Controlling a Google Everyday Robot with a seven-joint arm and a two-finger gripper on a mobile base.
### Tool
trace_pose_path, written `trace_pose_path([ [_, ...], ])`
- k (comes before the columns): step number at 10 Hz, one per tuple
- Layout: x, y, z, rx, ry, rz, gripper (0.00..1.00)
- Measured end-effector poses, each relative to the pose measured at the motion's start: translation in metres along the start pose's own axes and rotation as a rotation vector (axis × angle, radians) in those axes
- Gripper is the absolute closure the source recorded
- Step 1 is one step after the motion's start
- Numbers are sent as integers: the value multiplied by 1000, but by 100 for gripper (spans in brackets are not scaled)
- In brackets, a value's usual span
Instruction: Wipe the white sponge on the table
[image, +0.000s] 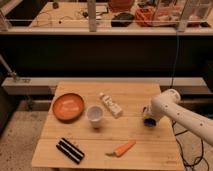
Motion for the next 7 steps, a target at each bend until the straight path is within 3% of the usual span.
trace_pose_path([
  [3, 15, -9, 8, 13, 15, 9, 100],
  [7, 7, -69, 16, 19, -5, -102, 100],
])
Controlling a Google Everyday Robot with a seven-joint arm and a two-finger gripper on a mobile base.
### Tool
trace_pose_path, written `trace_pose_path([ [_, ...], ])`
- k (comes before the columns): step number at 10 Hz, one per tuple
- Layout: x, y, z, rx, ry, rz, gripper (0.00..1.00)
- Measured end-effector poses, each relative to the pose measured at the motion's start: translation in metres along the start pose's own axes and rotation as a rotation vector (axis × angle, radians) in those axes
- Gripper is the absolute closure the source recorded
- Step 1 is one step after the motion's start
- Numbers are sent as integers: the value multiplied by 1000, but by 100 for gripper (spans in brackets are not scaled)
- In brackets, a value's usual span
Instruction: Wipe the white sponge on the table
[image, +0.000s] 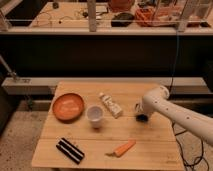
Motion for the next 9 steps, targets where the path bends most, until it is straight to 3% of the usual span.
trace_pose_path([
  [2, -17, -31, 3, -1, -28, -92, 100],
  [5, -45, -34, -3, -10, -59, -126, 100],
  [9, -83, 21, -17, -35, -80, -64, 100],
])
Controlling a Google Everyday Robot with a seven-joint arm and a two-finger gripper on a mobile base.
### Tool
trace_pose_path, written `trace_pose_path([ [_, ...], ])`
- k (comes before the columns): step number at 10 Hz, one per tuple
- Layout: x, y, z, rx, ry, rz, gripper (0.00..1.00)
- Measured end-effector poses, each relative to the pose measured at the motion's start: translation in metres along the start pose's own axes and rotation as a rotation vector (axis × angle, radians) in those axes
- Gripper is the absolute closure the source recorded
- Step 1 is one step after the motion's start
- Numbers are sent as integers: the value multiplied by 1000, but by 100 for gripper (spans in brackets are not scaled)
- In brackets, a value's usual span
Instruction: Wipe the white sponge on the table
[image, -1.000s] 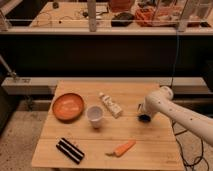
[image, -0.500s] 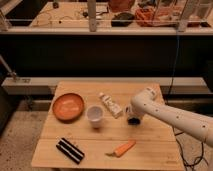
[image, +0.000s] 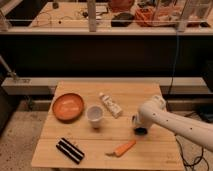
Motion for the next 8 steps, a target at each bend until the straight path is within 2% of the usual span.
trace_pose_path([
  [2, -10, 40, -2, -8, 5, 81, 100],
  [4, -10, 66, -8, -11, 32, 150, 100],
  [7, 9, 84, -15, -12, 79, 206, 100],
  [8, 28, 81, -15, -8, 96, 208, 100],
])
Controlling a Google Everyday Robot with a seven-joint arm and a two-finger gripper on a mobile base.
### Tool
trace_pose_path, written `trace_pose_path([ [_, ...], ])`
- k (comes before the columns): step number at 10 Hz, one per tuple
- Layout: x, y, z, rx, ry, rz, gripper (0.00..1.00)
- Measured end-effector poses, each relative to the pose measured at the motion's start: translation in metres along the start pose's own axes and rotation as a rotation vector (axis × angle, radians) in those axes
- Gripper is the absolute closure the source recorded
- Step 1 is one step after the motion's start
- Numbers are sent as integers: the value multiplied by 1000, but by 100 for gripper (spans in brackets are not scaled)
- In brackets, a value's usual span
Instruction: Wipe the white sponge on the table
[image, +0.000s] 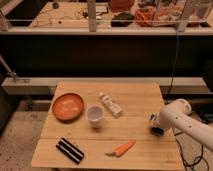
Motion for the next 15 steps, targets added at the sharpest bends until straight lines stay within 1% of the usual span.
trace_pose_path([
  [2, 20, -11, 5, -1, 5, -15, 100],
  [4, 37, -33, 14, 8, 3, -49, 100],
  [6, 40, -56, 19, 10, -8, -90, 100],
  [7, 39, -71, 23, 13, -17, -121, 100],
  [9, 32, -93, 26, 21, -33, -179, 100],
  [10, 23, -100, 25, 25, -42, -214, 100],
  [12, 12, -101, 19, 32, -40, -243, 100],
  [13, 3, -98, 13, 36, -36, -257, 100],
  [15, -17, -84, 6, 39, -35, -257, 100],
])
